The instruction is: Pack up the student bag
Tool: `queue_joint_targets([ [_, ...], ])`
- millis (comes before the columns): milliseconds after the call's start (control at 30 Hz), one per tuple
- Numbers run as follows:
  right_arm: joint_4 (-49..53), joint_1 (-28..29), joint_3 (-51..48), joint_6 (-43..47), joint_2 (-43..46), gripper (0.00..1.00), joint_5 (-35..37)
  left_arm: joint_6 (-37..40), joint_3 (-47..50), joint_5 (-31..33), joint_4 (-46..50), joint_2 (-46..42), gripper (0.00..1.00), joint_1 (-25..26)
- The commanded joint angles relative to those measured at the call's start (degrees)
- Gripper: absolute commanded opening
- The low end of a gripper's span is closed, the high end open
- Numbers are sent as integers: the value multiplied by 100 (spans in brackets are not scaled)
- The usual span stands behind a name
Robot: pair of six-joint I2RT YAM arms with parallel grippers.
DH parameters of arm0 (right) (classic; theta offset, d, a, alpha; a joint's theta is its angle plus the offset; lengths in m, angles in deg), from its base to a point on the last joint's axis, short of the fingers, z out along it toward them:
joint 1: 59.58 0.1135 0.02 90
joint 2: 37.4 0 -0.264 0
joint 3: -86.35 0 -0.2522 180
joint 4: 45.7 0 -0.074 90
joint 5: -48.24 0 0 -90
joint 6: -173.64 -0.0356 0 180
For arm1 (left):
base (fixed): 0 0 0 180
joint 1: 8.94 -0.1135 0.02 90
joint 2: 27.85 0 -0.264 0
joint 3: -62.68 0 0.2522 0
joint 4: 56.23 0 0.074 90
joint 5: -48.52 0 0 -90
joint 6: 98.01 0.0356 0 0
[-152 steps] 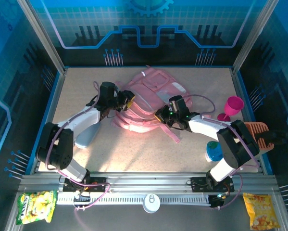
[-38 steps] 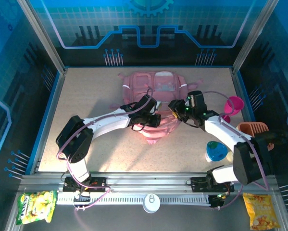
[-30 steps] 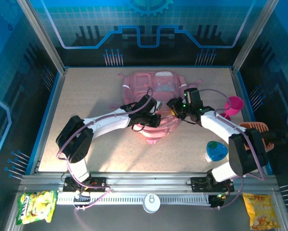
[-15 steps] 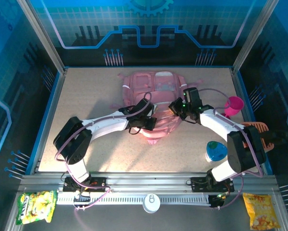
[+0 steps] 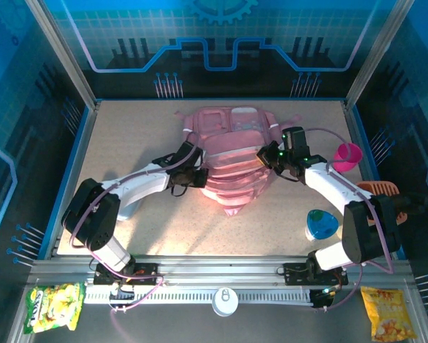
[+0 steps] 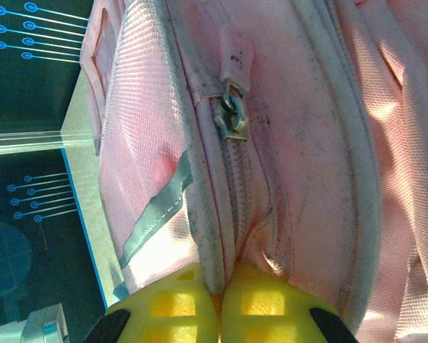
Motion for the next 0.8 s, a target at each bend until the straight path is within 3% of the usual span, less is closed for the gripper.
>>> queue_joint_targets([
  [0, 66, -181, 270, 204, 253, 6, 21, 236, 63, 121, 268, -153, 0, -361],
  [300, 213, -236, 326, 398, 262, 7, -222, 773, -300, -654, 248, 182, 0, -1061],
  [767, 444, -426, 346, 851, 128, 6, -721, 2176, -1441, -1832, 606, 1145, 0, -1630],
])
